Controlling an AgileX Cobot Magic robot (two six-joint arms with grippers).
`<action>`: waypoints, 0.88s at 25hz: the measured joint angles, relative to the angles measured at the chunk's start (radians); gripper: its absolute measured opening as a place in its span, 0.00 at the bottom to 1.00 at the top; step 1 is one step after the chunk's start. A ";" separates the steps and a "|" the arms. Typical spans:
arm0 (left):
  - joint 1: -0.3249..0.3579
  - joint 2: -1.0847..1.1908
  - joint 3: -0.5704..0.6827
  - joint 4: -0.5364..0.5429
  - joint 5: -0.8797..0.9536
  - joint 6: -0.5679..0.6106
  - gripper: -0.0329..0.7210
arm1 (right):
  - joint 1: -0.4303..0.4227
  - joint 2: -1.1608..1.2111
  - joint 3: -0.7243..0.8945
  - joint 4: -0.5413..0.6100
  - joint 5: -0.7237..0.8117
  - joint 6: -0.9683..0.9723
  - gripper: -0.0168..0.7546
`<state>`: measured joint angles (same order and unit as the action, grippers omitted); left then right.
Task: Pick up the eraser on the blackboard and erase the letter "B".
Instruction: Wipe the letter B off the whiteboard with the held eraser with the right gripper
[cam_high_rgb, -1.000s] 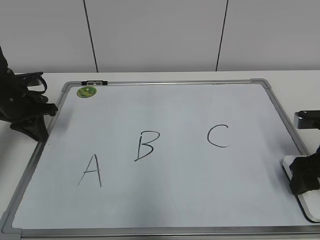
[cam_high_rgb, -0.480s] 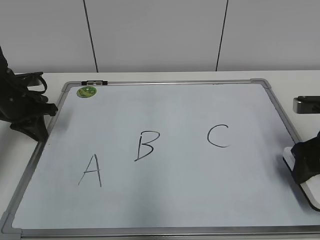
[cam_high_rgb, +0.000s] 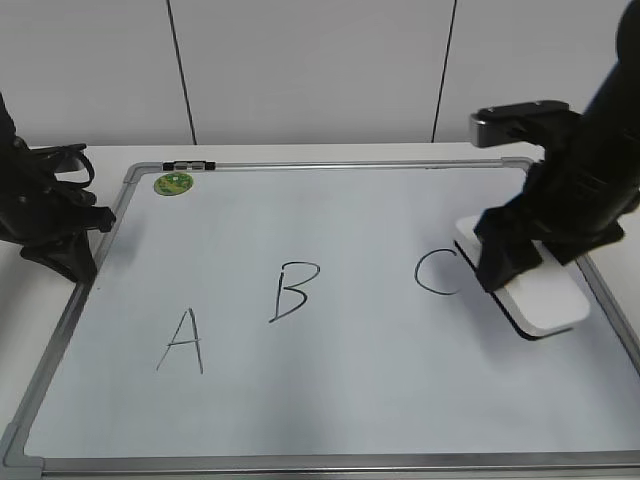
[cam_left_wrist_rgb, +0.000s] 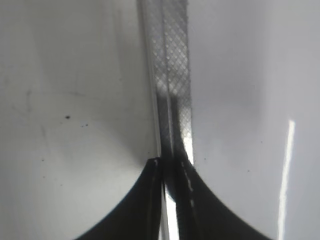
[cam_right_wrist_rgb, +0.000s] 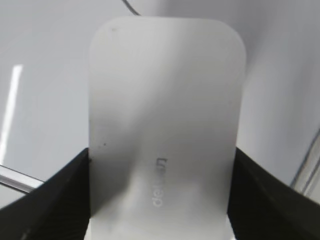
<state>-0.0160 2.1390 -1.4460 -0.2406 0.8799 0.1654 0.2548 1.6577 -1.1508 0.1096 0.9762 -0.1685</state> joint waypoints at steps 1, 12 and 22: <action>0.000 0.000 0.000 0.000 0.000 0.000 0.09 | 0.035 0.008 -0.036 0.002 0.005 0.004 0.72; 0.000 0.000 0.000 -0.008 0.002 0.000 0.09 | 0.209 0.267 -0.410 0.004 0.118 0.022 0.72; 0.000 0.000 0.000 -0.010 0.002 0.000 0.09 | 0.277 0.570 -0.679 -0.015 0.137 0.022 0.72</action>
<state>-0.0160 2.1390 -1.4460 -0.2510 0.8816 0.1654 0.5321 2.2281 -1.8301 0.0944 1.1133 -0.1465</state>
